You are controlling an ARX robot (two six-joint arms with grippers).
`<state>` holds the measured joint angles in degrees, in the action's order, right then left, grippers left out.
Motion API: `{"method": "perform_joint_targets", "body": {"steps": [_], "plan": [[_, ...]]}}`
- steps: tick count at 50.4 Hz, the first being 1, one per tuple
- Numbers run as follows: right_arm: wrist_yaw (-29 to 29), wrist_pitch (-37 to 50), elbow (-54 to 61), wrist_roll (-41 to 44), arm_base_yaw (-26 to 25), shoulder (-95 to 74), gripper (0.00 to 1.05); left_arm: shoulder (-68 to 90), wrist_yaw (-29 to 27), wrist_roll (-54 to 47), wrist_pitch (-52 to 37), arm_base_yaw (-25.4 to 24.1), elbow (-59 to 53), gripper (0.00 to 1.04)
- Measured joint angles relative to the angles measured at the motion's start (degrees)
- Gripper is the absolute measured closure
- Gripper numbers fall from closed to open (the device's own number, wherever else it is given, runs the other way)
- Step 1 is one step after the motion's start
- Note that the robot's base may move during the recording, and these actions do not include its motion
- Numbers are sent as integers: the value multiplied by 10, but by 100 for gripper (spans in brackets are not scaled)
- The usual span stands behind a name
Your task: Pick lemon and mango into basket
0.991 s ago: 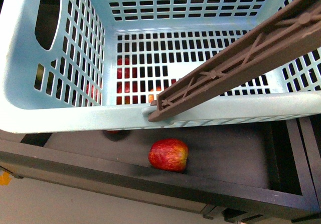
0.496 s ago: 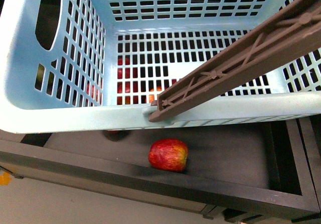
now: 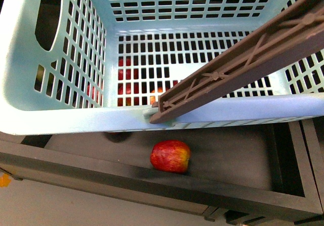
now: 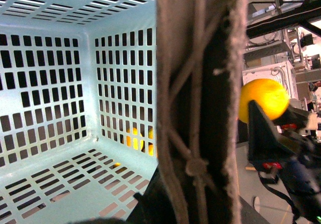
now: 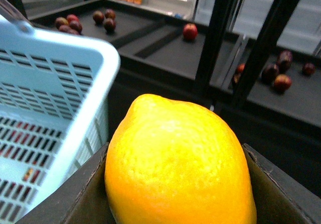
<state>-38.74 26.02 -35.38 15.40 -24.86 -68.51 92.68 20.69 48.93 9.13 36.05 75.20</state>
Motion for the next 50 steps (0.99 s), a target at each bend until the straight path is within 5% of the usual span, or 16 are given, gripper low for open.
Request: {"method": "perform_joint_targets", "body": {"steps": [12,24,32,38,42,50], "plan": [[100,28,10,-30,159,58,38,0,-1,0,0,0,0,100],[269,69,10,-19,322,-68,35,0,0,0,0,0,0,100],[292,76,10,-41,325,-64,7,0,-1,0,0,0,0,100],[318,65,12,-110,271,15,9,1,-1,0,1,0,0,100],[385,53,33,-132,249,68,23,1,-3,-1,1,-1,0,100],[387,77,126,-145,248,114,52,1,1,-2,1,0,0,100]]}}
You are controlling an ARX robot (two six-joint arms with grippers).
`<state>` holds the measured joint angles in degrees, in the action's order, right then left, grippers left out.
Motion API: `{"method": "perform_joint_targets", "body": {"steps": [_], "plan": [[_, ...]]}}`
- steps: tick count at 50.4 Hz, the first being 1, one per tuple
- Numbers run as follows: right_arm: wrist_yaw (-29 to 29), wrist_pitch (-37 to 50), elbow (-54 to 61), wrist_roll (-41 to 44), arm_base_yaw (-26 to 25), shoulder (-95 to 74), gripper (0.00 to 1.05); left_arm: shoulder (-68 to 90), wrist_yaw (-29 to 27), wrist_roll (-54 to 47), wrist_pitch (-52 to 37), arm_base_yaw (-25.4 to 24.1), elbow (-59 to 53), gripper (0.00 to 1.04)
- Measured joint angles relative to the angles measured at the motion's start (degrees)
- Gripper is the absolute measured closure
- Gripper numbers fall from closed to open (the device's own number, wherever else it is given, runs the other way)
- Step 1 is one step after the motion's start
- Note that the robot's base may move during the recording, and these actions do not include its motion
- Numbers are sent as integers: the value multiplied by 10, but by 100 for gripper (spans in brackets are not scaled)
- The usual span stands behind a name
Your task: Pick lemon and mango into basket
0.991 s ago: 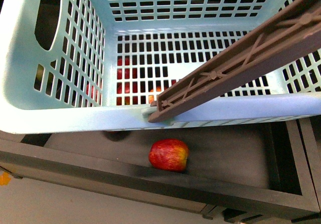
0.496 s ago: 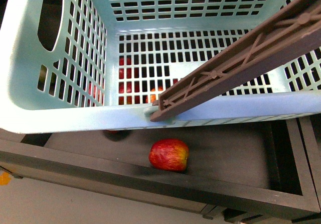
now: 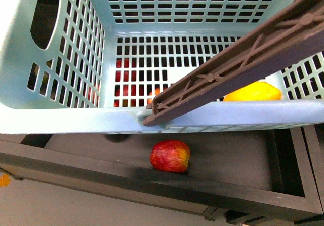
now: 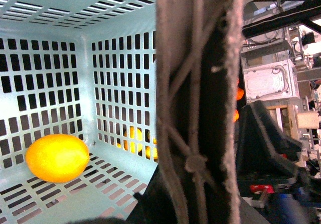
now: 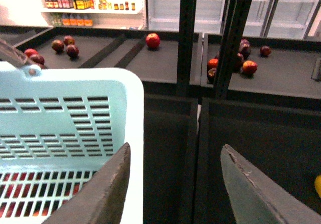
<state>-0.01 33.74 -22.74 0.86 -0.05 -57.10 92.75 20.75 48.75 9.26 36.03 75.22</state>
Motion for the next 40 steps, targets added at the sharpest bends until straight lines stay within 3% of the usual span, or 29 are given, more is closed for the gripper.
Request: {"method": "perform_joint_targets", "body": {"steps": [18,40], "plan": [[0,17,100,-1,0,84,103,0,-2,-1,0,0,0,100],[0,-19,172,-2,0,191,103,0,-1,0,0,0,0,100]]}}
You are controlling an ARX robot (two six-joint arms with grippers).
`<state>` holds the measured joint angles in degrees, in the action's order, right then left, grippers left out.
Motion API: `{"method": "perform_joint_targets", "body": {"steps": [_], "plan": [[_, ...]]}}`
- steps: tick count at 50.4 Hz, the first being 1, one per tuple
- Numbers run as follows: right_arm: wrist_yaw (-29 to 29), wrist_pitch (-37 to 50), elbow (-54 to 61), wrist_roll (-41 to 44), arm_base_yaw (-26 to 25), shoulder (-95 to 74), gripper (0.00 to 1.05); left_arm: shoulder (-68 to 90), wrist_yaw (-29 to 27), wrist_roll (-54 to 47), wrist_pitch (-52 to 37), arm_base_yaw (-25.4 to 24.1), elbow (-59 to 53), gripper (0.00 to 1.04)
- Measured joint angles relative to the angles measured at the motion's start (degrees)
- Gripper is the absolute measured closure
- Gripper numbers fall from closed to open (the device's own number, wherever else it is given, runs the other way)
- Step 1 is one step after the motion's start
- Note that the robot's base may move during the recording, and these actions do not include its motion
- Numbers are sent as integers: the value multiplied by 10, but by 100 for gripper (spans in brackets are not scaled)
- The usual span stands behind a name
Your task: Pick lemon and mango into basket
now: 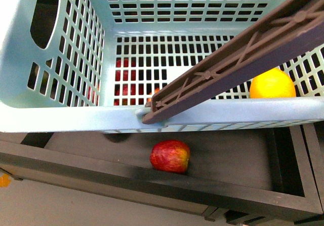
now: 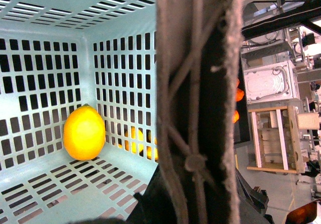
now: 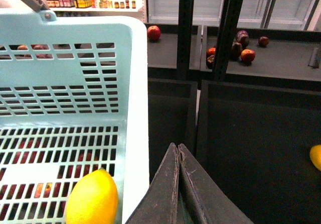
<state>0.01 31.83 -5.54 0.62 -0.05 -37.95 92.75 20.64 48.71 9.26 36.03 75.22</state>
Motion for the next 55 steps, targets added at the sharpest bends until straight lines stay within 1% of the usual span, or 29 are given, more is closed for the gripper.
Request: {"method": "perform_joint_targets", "body": {"steps": [5,6,12,16,17,23,29,31,43,55], "plan": [[0,-20,12,0,0,33,103,0,0,0,0,0,0,100],[0,-23,15,0,0,40,100,0,0,0,0,0,0,100],[0,-24,17,0,0,47,74,0,-1,0,0,0,0,100],[0,-25,17,0,0,47,59,0,-1,0,0,0,0,100],[0,-25,17,0,0,47,58,0,-1,0,0,0,0,100],[0,-25,17,0,0,47,39,0,-1,0,0,0,0,100],[0,-25,17,0,0,47,15,0,0,0,0,0,0,100],[2,-25,17,0,0,47,8,0,-1,0,0,0,0,100],[2,-26,17,-2,0,48,9,0,8,3,0,6,0,100],[1,-26,19,-2,0,48,9,0,-8,0,0,0,0,100]]}}
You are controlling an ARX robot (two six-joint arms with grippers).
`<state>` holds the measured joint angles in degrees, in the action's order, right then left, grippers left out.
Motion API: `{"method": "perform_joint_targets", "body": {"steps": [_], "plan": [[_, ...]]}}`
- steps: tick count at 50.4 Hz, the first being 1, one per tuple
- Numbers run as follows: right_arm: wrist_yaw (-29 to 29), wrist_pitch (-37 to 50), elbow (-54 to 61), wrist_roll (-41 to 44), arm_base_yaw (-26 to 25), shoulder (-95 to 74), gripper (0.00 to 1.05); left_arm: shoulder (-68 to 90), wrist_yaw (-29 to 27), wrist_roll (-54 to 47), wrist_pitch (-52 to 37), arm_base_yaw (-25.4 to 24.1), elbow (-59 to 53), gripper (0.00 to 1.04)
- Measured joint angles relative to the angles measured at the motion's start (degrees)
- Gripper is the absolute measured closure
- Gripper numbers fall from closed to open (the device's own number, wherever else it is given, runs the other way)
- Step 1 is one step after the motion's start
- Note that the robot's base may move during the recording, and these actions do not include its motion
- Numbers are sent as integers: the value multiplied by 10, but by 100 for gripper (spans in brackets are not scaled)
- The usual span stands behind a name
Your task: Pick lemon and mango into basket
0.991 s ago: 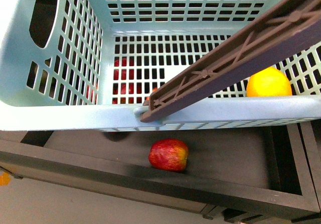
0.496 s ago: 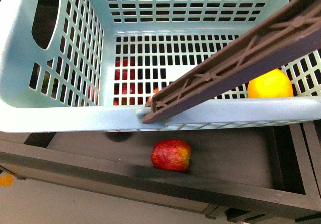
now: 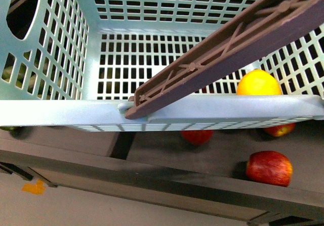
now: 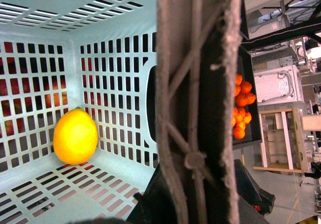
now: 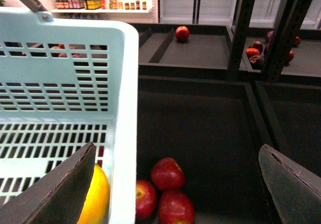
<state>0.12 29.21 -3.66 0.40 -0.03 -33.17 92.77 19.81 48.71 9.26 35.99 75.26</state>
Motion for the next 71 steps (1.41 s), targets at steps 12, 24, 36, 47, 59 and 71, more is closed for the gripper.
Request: {"method": "perform_joint_targets", "body": {"steps": [12,24,36,47,59,71], "plan": [[-1,0,1,0,0,0,9,0,9,-1,0,0,0,100],[-1,0,1,0,0,0,9,0,10,0,0,2,0,100],[-1,0,2,0,0,0,9,0,6,-2,0,0,0,100],[-1,0,2,0,0,0,9,0,9,0,0,0,0,100],[-1,0,2,0,0,1,9,0,7,0,1,0,0,100],[-1,0,2,0,0,0,9,0,8,-1,1,0,0,100]]}}
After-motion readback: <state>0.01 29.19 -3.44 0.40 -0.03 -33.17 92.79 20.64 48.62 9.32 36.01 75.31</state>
